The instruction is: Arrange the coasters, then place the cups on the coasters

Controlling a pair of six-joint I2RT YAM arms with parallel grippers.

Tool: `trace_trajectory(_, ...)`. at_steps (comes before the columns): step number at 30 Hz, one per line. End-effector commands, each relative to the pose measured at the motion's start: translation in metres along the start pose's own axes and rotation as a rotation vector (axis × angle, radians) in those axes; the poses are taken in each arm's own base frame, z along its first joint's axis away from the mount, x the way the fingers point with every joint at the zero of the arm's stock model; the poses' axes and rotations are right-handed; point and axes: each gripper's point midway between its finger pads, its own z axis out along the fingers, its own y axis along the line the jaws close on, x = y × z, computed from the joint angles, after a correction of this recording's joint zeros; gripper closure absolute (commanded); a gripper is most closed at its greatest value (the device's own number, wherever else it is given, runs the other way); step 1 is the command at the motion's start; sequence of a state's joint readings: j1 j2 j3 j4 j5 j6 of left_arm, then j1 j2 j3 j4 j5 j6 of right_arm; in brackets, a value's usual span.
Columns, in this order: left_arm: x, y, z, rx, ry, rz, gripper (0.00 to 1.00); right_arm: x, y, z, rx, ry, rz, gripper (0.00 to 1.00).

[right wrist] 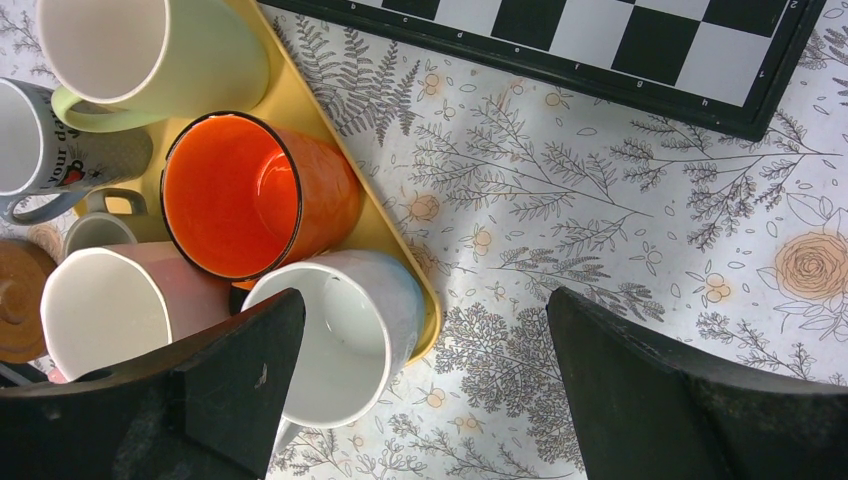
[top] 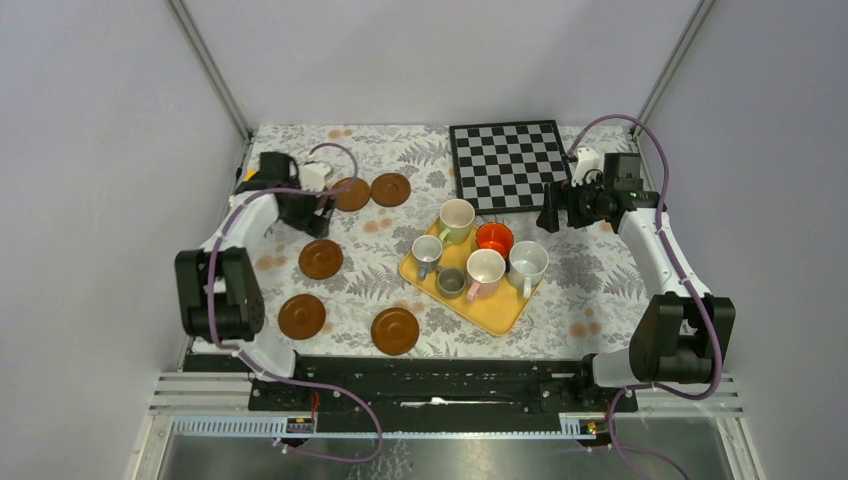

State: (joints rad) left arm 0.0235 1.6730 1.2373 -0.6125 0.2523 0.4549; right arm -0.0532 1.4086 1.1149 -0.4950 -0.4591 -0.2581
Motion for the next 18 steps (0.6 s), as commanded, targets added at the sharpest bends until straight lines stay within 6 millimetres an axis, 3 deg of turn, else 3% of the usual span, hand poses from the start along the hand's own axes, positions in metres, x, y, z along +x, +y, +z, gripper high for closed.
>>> trace_trajectory(1, 0.067, -0.008, -0.026, 0.070, 0.106, 0.026, 0.14, -0.005, 0.007, -0.008, -0.026, -0.020, -0.015, 0.02)
trace_trajectory(5, 0.096, -0.010, -0.037, 0.074, 0.124, 0.015, 0.02, -0.004, 0.007, -0.007, -0.032, -0.015, -0.012, 0.02)
trace_trajectory(11, 0.120, -0.014, -0.028, 0.067, 0.139, 0.047, 0.02, -0.005, 0.009, -0.008, -0.034, -0.019, -0.011, 0.02)
trace_trajectory(18, 0.121, -0.007, -0.010, 0.039, 0.118, 0.036, 0.07, -0.005, 0.008, -0.009, -0.030, -0.021, -0.012, 0.02)
